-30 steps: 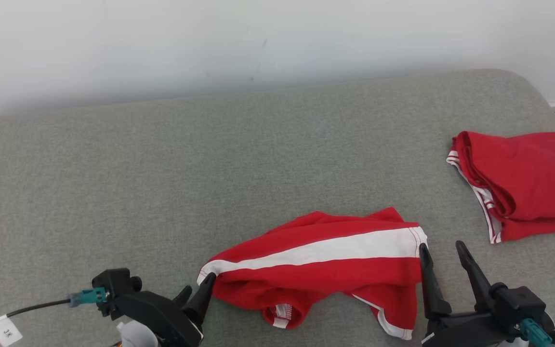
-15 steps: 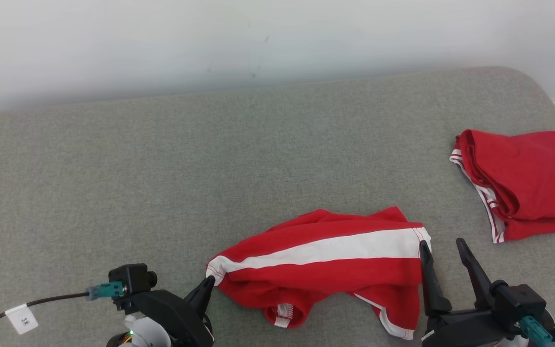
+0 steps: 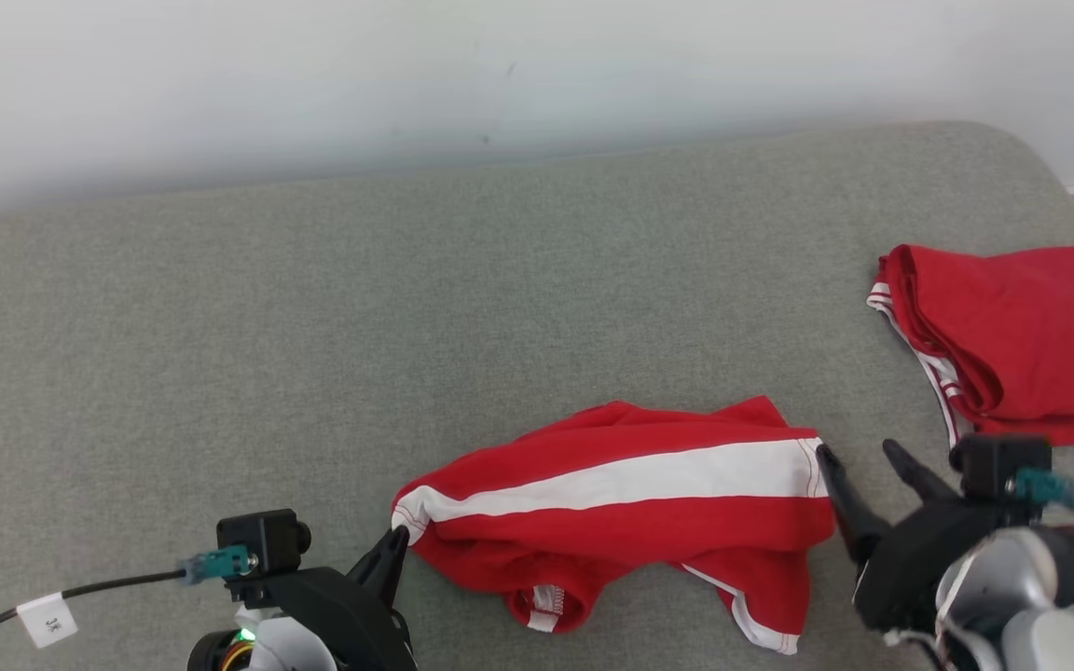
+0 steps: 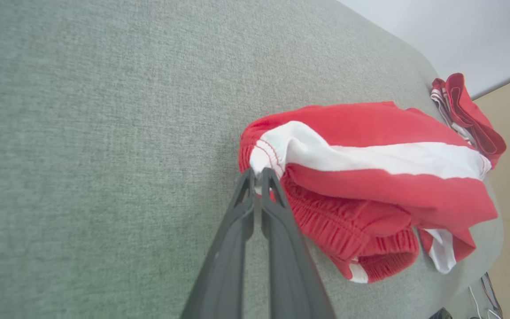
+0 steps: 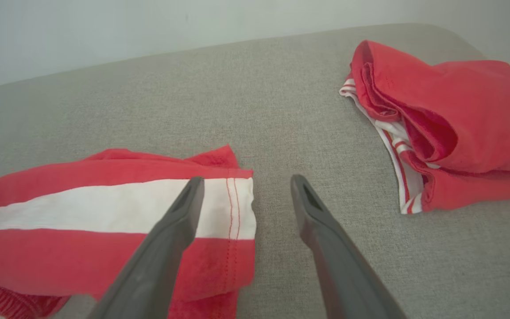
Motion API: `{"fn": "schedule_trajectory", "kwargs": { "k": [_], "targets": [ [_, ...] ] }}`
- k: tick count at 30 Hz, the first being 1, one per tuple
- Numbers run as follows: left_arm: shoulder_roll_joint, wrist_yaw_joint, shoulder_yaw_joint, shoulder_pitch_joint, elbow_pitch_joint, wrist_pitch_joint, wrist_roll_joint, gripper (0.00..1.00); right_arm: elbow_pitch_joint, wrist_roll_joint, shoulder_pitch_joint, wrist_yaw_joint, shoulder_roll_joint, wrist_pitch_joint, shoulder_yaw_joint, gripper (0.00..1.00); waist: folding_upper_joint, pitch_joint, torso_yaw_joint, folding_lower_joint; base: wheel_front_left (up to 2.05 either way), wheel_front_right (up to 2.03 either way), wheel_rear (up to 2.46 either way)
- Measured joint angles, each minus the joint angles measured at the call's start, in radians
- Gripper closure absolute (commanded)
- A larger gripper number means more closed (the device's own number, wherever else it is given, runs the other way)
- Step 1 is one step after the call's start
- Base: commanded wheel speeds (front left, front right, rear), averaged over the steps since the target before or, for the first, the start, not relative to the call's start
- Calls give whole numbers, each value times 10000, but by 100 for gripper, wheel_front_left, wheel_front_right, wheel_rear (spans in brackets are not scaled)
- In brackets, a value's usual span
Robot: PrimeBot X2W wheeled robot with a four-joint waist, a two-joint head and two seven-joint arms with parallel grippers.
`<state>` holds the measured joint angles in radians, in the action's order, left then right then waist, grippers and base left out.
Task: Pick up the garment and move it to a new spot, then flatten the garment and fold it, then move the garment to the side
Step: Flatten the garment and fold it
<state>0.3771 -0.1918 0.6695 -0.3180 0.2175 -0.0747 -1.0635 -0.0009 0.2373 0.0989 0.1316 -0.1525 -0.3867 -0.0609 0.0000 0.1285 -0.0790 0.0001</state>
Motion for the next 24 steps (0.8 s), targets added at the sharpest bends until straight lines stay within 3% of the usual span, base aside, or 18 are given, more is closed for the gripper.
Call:
{"fn": "schedule_trajectory", "kwargs": {
  "k": [4,10,17,19,21,24],
  "targets": [
    [-6,-94,71,52,-242,15,52,100,-441,63,482,2,-138,-2138,-619,0,0,119,32,0,0,0,0],
    [-19,-105,100,17,-324,-12,77,100,-564,176,637,0,186,-3860,-997,0,0,270,159,0,0,0,0],
    [27,-105,27,-68,-397,23,75,100,-422,431,871,0,180,-4360,-803,2,0,478,224,-1,0,0,0],
    [61,-107,10,-68,-424,25,75,100,-385,460,913,0,184,-4416,-742,17,0,498,214,-1,0,0,0],
    [75,-107,-29,-68,-447,31,63,100,-349,535,922,0,186,-4510,-665,18,0,508,199,-1,0,0,0],
    [90,-111,-65,-67,-487,44,50,100,-341,562,939,0,188,-4640,-614,26,0,554,182,-1,0,0,0]
  ]
}}
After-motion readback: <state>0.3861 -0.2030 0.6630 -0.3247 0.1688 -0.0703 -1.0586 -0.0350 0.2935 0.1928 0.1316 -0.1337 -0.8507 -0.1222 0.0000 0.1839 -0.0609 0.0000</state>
